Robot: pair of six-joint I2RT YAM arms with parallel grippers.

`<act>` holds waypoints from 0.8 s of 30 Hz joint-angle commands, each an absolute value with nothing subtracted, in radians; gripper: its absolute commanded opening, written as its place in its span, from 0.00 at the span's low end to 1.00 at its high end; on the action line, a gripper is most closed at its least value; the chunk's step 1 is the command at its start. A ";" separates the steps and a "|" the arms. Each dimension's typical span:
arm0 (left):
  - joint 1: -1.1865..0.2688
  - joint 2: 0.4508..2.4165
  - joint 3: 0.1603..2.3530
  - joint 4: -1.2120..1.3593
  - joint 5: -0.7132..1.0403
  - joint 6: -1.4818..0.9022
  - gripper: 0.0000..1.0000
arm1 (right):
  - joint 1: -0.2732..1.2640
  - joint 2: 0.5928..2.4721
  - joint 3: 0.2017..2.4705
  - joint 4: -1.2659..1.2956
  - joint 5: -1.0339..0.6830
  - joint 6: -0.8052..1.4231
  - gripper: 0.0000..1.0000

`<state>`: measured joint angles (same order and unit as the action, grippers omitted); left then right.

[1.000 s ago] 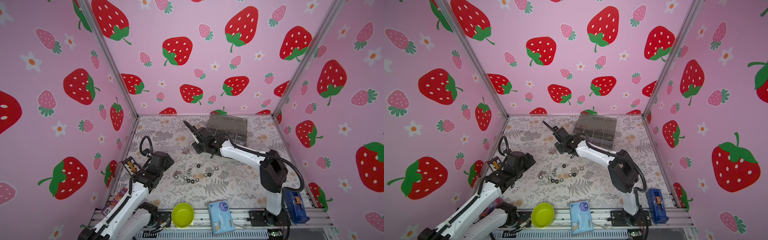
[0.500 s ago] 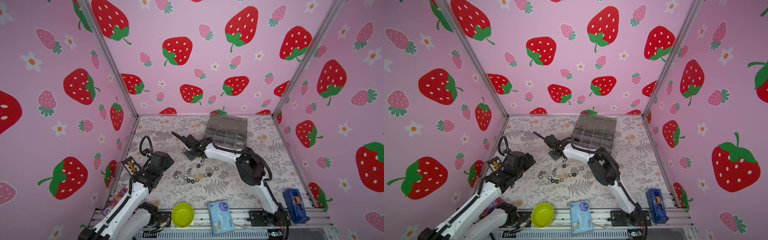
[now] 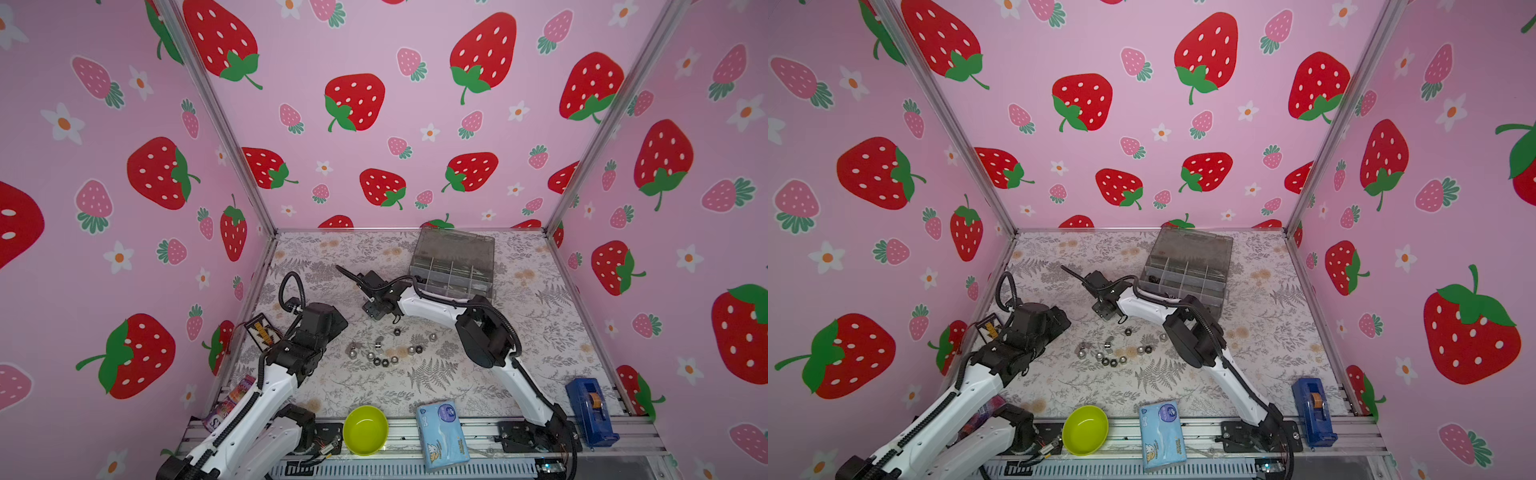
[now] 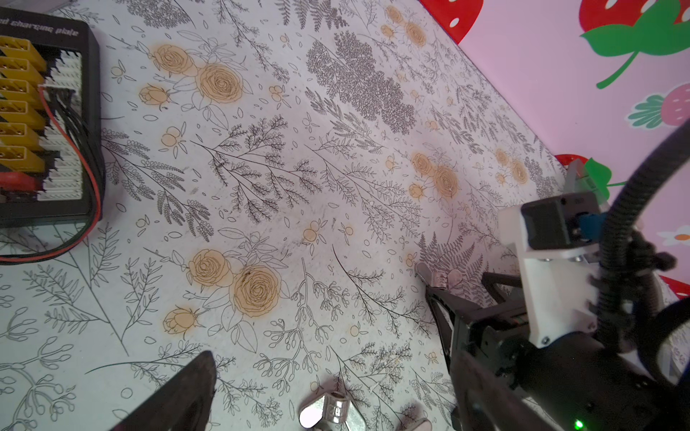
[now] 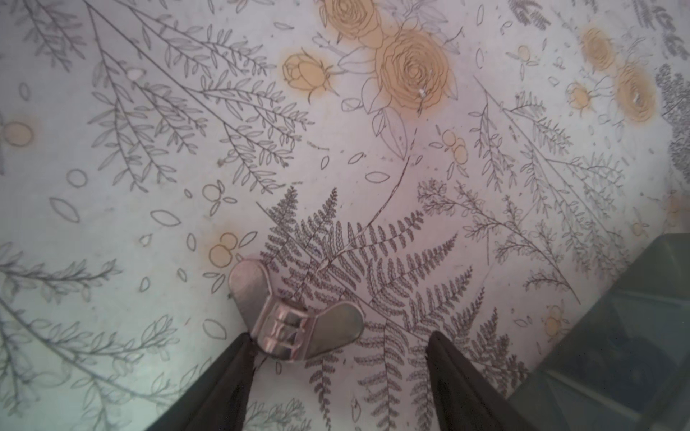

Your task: Sort the screws and nuts into containers

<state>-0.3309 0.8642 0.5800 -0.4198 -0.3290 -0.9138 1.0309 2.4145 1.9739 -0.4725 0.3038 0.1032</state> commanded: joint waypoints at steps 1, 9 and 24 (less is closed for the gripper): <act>-0.325 0.851 0.566 -0.428 -0.344 -0.928 0.99 | 1.022 2.473 2.016 -0.522 0.324 0.096 0.75; -0.325 0.857 0.566 -0.422 -0.340 -0.928 0.99 | 0.991 2.557 2.152 -0.574 0.267 0.127 0.72; -0.321 0.869 0.572 -0.417 -0.335 -0.925 0.99 | 0.991 2.536 2.124 -0.648 0.098 0.209 0.55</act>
<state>-0.3290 0.8658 0.5671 -0.4179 -0.3279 -0.9138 0.9878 2.5271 2.1624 -0.5404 0.1429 0.1967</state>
